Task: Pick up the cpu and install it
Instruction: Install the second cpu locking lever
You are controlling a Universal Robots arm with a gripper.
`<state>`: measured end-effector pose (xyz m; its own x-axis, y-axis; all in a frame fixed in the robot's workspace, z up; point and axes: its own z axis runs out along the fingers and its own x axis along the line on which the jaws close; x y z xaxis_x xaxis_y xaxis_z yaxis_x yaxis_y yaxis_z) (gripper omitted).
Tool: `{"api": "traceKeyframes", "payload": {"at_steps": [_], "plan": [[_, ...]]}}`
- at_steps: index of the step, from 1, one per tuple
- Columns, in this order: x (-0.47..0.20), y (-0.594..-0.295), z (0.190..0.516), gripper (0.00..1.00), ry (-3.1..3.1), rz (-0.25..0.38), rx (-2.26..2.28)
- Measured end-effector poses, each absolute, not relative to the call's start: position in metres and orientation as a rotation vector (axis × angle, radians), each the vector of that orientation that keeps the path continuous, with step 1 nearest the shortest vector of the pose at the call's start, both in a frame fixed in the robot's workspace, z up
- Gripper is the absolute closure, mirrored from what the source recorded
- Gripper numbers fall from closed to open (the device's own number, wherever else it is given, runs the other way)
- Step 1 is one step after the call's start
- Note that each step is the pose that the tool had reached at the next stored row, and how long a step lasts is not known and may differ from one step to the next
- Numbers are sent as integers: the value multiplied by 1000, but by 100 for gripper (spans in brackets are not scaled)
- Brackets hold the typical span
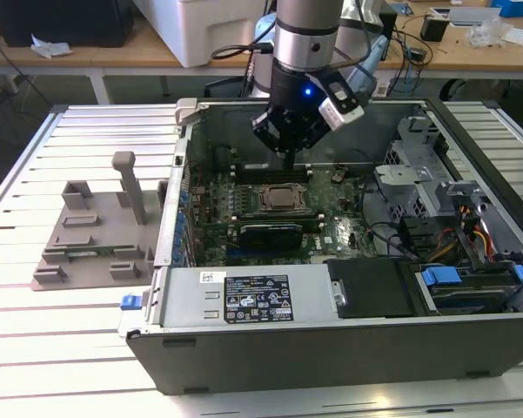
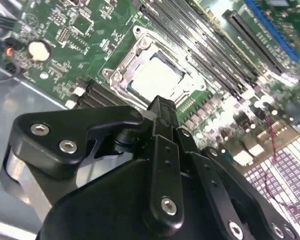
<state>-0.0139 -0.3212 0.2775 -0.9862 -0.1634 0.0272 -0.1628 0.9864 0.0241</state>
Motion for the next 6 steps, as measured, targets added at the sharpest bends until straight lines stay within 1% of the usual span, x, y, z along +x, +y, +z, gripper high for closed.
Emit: {"api": "traceKeyframes", "payload": {"at_steps": [6], "plan": [[-14, -321, 278, 89, -3102, -34, 255]]}}
